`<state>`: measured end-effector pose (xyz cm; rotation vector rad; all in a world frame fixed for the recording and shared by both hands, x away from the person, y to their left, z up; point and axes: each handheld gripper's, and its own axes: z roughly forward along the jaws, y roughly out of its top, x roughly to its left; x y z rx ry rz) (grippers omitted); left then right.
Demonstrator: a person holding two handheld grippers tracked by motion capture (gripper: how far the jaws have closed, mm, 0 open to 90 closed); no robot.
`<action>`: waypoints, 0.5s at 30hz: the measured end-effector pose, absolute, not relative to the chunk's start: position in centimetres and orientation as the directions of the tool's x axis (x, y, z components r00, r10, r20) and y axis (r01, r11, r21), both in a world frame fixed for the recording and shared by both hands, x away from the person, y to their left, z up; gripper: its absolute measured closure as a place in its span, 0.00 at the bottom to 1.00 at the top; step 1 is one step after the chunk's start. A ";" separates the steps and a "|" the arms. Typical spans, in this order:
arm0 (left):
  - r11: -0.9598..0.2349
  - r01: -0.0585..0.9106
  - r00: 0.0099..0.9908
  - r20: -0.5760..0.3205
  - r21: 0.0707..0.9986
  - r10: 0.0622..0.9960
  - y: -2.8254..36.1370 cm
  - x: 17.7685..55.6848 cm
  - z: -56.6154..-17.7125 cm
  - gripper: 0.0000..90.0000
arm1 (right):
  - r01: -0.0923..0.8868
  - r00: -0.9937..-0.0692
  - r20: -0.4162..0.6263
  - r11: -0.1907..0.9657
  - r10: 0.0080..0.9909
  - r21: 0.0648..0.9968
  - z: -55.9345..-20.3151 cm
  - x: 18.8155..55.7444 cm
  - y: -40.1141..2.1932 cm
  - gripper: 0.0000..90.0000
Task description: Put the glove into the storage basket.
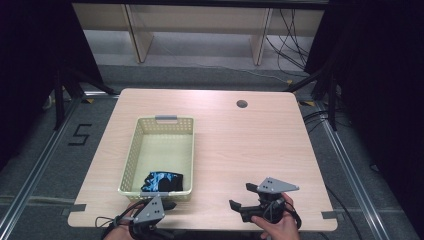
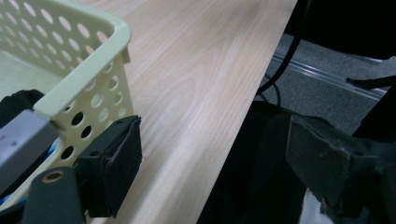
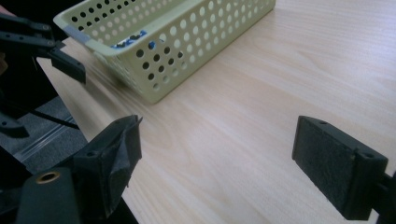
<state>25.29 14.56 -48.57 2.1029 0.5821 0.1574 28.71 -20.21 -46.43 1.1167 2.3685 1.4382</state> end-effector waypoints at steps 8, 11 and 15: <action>-0.481 0.350 0.875 -0.097 0.804 0.475 14.9 25.3 -49.1 0.20 | 0.520 -0.711 0.221 0.289 0.667 0.804 -47.3 27.8 -20.8 0.19; -0.476 0.349 0.872 -0.094 0.807 0.480 15.1 25.3 -49.3 0.20 | 0.512 -0.713 0.195 0.309 0.674 0.802 -47.5 27.5 -21.0 0.19; -0.502 0.333 0.879 -0.071 0.798 0.471 15.4 25.5 -49.3 0.20 | 0.514 -0.717 0.196 0.317 0.669 0.797 -47.6 27.1 -21.2 0.19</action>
